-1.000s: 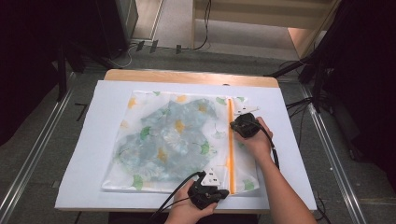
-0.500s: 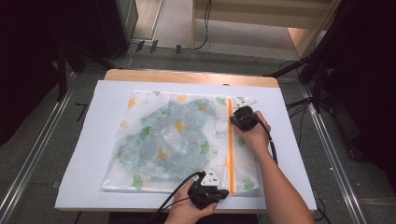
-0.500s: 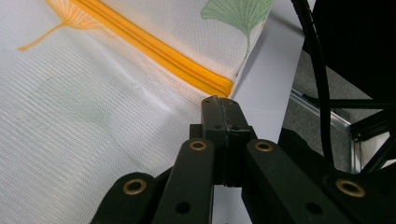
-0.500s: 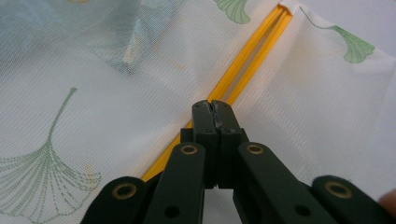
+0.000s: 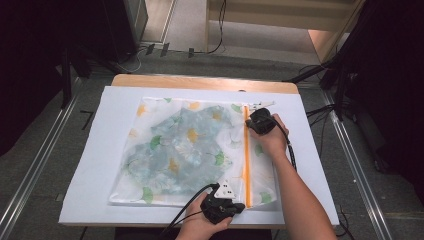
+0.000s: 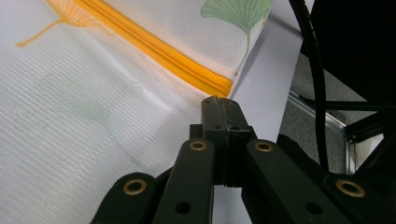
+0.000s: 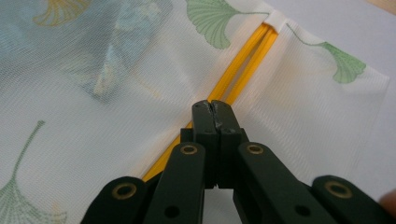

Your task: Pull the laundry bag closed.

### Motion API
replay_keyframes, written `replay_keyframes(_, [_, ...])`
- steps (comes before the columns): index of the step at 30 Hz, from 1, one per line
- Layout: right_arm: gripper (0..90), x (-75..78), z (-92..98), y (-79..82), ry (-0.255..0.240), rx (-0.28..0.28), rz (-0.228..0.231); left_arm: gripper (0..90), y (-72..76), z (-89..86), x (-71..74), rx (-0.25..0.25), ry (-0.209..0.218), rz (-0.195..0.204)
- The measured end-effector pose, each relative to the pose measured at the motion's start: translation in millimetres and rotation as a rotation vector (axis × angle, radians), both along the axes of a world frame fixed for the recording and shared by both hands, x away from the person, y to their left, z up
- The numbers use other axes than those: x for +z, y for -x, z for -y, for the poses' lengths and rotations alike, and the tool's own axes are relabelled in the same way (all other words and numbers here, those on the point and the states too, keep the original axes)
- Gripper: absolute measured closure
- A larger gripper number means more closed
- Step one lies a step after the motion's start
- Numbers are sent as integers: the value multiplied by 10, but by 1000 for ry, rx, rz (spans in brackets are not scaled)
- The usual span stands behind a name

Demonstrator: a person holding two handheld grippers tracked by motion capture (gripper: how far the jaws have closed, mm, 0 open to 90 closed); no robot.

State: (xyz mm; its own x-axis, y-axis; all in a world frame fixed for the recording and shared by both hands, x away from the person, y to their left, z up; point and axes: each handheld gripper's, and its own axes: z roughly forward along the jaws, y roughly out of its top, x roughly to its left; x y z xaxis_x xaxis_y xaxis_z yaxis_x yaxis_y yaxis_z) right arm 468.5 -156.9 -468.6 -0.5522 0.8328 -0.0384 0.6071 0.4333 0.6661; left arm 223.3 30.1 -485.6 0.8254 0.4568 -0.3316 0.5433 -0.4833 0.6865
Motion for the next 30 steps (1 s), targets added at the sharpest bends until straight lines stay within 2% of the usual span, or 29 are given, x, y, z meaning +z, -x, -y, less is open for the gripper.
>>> replay_keyframes(9, [900, 9, 2, -158, -1, 1, -7, 900, -16, -2, -3, 6, 8, -21])
replay_keyframes(13, [900, 22, -8, -213, 16, -1, -9, 900, -10, 3, -2, 5, 5, -14])
replay_keyframes(18, [900, 16, -3, -301, 3, -8, -7, 900, -44, -8, -4, 0, 11, -45])
replay_keyframes(23, [900, 9, 2, -402, -25, -33, -21, 900, -31, -3, -1, 0, 3, -34])
replay_keyframes(26, [900, 4, 2, -460, -32, -41, -19, 900, -52, -8, -3, 0, 11, -57])
replay_keyframes(30, [900, 13, -6, -533, -24, -47, -24, 900, -50, -6, -1, -1, 9, -57])
